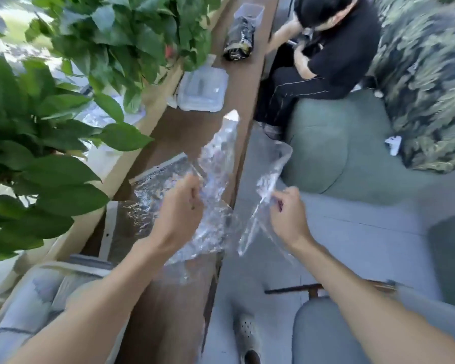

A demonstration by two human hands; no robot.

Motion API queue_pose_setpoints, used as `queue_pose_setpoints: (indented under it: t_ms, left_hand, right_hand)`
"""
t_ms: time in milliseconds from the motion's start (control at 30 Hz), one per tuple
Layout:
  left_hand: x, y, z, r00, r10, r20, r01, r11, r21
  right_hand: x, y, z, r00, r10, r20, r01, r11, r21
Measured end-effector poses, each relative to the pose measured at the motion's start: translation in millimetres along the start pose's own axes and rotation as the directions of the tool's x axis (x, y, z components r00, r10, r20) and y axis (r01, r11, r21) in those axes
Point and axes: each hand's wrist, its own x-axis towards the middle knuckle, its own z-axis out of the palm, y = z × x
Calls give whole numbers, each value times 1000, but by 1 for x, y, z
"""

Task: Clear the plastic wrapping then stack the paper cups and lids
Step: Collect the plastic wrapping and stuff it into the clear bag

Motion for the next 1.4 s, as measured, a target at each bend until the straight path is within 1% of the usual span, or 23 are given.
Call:
queue_pose_setpoints:
  t_ms: [33, 133, 167, 200, 267, 300, 367, 433, 500, 567, 633, 700, 767, 833, 933, 967, 1033, 1100, 1133, 1200, 1267, 1333, 1400]
  left_hand:
    - [-8, 17, 1, 998, 33, 55, -31, 999, -24]
    - [-29, 59, 14, 946, 245, 210, -251, 968, 0]
    - [-36, 73, 20, 934, 261, 245, -261, 965, -30]
    - [-44, 86, 26, 924, 244, 295, -238, 970, -55]
    - [-61, 109, 43, 892, 191, 410, -183, 981, -59]
    - [-69, 119, 54, 875, 190, 445, -189, 981, -45]
    - [-86, 139, 75, 852, 275, 446, -297, 955, -20]
    - [-106, 161, 99, 806, 387, 447, -390, 916, -89]
    - [-122, 178, 123, 765, 443, 468, -401, 896, -193]
    - [-137, 192, 145, 738, 451, 502, -402, 891, -209]
    - [-153, 204, 170, 698, 498, 515, -474, 860, -189]
    - [-170, 219, 196, 656, 557, 509, -512, 824, -242]
    - [-188, 237, 217, 627, 585, 513, -504, 808, -306]
    - [-207, 258, 240, 581, 610, 539, -504, 789, -350]
    - [-240, 288, 274, 516, 647, 562, -485, 761, -431]
    - [-252, 299, 283, 496, 661, 563, -480, 749, -457]
    - [-275, 321, 302, 461, 682, 567, -466, 730, -500]
    - [-300, 342, 320, 418, 695, 585, -433, 719, -544]
    - [-313, 353, 328, 389, 705, 593, -418, 709, -568]
    - [-343, 371, 346, 327, 725, 606, -410, 687, -600]
    - [-374, 387, 364, 262, 722, 641, -417, 684, -599]
    - [-407, 401, 383, 202, 691, 694, -415, 702, -579]
    - [-439, 414, 400, 137, 622, 771, -393, 748, -535]
  right_hand:
    - [-18, -2, -14, 1000, 26, -18, -26, 1000, 16]
    - [-57, 2, -53, 998, 42, -47, -44, 998, -44]
    - [-67, 5, -65, 997, 48, -53, -51, 996, -68]
    - [-77, 8, -77, 995, 79, -60, -83, 994, -69]
    - [-98, 14, -99, 985, 154, -77, -157, 987, -43]
    - [-110, 18, -111, 984, 155, -93, -158, 987, -34]
    - [-132, 27, -130, 984, 117, -134, -121, 992, -24]
    - [-158, 40, -150, 970, 138, -200, -142, 990, -2]
    - [-181, 56, -168, 953, 167, -253, -171, 985, 8]
    - [-202, 73, -187, 950, 175, -259, -176, 984, 23]
    - [-224, 88, -205, 952, 176, -250, -173, 984, 34]
    - [-247, 104, -223, 948, 166, -271, -161, 986, 40]
    - [-273, 116, -243, 931, 186, -313, -172, 982, 72]
    - [-301, 129, -265, 890, 249, -381, -221, 968, 119]
    - [-341, 150, -299, 836, 334, -435, -309, 942, 129]
    - [-356, 157, -309, 819, 370, -438, -338, 929, 154]
    - [-389, 166, -327, 799, 455, -393, -395, 890, 228]
    - [-422, 173, -339, 783, 516, -347, -459, 856, 237]
    - [-438, 177, -344, 763, 539, -358, -481, 843, 242]
    - [-468, 184, -351, 697, 570, -436, -487, 822, 297]
    - [-497, 197, -358, 620, 570, -538, -476, 819, 320]
    - [-528, 214, -366, 535, 583, -611, -484, 805, 344]
    - [-562, 236, -377, 450, 605, -657, -513, 777, 365]
